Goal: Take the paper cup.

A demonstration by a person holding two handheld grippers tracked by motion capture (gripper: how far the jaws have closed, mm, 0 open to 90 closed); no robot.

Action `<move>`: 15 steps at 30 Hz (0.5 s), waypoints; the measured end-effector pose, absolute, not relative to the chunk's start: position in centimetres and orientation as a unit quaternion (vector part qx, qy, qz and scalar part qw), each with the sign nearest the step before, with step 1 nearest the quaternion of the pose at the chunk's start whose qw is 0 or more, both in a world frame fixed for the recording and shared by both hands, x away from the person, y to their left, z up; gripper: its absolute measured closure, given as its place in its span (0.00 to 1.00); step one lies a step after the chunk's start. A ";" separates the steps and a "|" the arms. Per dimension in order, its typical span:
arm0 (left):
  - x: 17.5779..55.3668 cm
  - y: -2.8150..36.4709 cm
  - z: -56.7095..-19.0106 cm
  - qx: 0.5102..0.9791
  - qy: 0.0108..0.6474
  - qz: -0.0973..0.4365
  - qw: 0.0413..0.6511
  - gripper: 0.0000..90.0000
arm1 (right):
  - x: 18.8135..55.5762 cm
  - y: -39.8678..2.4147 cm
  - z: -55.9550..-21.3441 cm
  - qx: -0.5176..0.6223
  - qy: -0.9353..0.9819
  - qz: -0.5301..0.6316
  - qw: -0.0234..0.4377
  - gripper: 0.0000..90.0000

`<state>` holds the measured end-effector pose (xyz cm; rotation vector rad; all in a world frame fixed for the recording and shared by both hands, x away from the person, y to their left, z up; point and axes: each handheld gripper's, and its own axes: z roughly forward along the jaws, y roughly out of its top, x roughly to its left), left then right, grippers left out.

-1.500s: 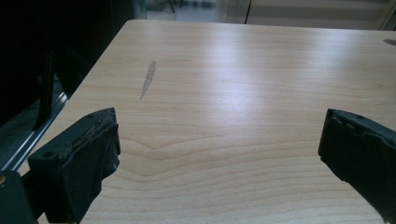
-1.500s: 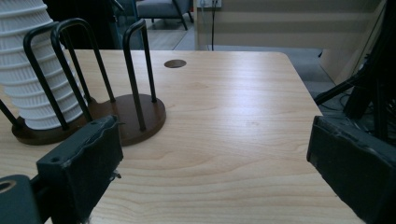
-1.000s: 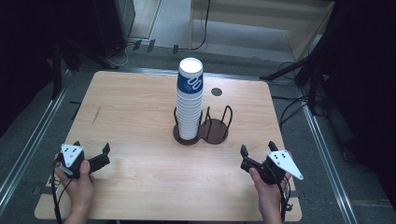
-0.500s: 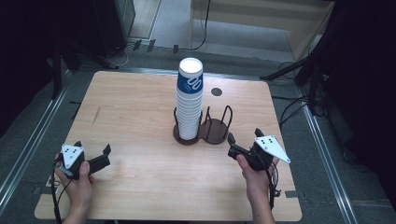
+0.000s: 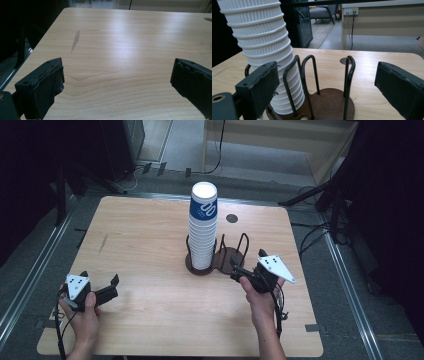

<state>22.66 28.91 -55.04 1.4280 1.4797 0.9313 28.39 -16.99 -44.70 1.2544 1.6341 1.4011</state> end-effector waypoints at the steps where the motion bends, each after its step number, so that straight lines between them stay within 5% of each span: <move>1: 22.7 28.9 -55.0 0.572 0.592 0.373 0.428 0.00 | 28.4 -17.0 -44.7 0.477 0.622 0.533 0.319 0.06; 15: 22.8 29.0 -55.0 0.574 0.589 0.367 0.434 0.00 | 29.5 -13.8 -43.4 0.450 0.630 0.544 0.324 0.06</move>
